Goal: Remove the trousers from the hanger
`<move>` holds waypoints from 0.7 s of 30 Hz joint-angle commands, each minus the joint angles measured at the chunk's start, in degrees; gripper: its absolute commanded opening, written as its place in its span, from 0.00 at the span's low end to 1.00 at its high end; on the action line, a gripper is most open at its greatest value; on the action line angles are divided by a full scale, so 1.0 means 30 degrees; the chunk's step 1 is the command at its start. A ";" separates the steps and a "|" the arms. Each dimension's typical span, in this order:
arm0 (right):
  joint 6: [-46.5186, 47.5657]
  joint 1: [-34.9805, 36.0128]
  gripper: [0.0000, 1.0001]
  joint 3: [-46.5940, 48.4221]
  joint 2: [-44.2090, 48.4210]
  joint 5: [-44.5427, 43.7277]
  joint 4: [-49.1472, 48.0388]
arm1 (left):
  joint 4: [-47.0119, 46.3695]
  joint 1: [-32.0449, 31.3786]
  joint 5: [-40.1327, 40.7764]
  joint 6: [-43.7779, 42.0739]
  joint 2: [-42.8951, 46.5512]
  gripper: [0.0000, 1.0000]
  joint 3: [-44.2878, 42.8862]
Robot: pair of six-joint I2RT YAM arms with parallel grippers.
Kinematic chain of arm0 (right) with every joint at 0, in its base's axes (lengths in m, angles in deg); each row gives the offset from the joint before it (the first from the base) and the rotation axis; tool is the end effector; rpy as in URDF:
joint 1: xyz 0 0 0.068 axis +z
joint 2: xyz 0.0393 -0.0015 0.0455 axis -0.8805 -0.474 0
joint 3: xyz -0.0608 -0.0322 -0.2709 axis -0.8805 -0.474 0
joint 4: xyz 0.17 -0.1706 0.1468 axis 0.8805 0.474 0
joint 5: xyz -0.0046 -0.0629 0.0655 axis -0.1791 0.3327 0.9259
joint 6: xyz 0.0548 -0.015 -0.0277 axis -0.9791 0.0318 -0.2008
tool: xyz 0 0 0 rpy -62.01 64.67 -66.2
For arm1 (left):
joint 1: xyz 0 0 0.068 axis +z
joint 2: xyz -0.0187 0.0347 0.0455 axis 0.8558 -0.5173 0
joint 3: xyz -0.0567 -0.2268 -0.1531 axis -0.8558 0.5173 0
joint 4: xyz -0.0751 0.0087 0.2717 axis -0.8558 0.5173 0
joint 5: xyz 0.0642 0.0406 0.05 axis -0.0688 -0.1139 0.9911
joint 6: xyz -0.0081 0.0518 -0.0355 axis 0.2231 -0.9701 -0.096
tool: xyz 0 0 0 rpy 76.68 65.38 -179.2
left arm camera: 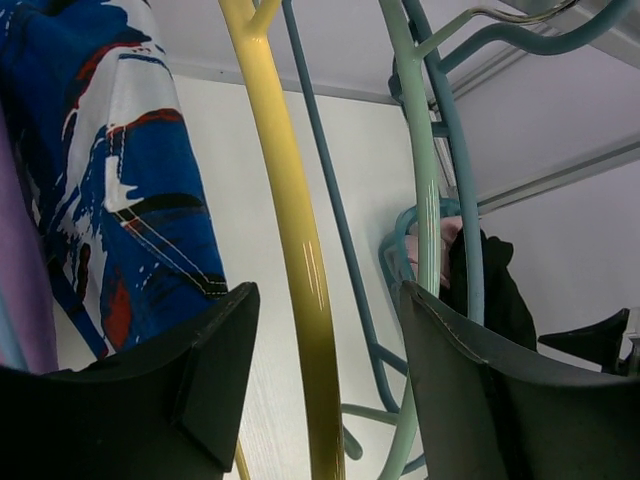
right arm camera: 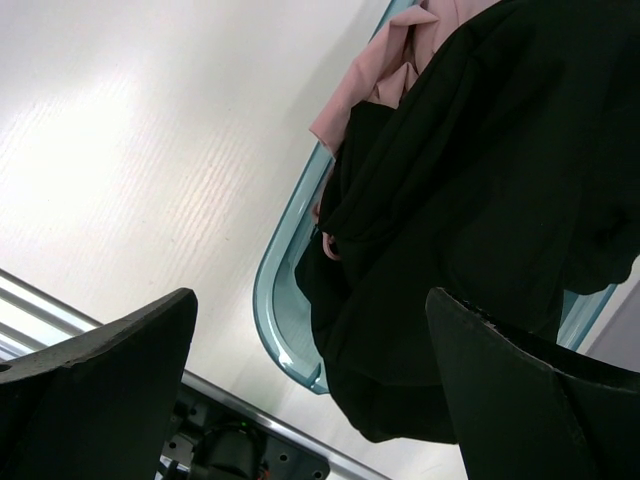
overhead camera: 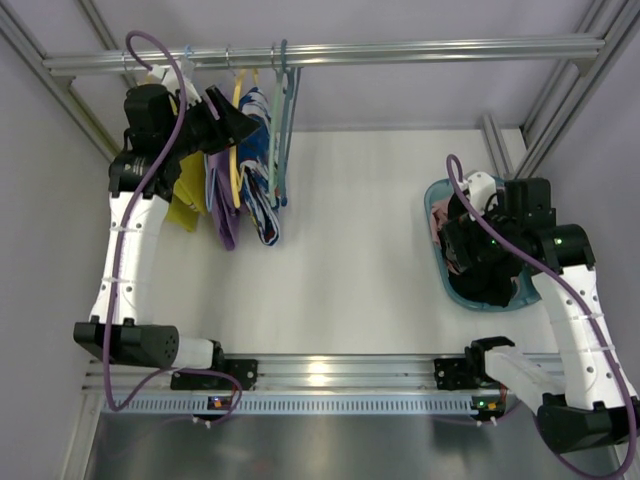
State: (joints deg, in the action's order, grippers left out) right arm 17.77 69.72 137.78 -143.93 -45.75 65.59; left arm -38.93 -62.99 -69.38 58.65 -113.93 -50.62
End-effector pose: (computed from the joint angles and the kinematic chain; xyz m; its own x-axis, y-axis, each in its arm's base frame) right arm 0.1817 0.0360 0.3616 -0.6026 -0.4448 -0.6626 -0.5275 0.8450 -0.0876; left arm 0.3099 -0.0434 0.4960 -0.4838 -0.4078 -0.7744 0.2754 0.7690 -0.5769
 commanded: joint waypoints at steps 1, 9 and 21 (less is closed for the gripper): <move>-0.0039 -0.0033 0.99 0.0973 -0.0040 0.0289 -0.0463 | -0.3211 0.0092 -0.1036 0.1158 0.0280 0.64 0.0614; -0.0039 -0.0033 0.99 0.0826 -0.0011 0.0259 -0.0551 | -0.6587 0.0092 -0.1799 0.2537 0.1014 0.57 0.2404; 0.0078 -0.0062 1.00 0.0445 0.0252 0.0171 -0.0610 | -0.7379 0.0589 -0.3965 0.4472 0.0779 0.51 0.2347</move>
State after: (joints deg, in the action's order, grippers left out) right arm 17.79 69.72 138.09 -143.97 -45.77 65.40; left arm -54.66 -61.85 -77.25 69.77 -113.07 -42.95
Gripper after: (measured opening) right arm 0.993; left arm 0.507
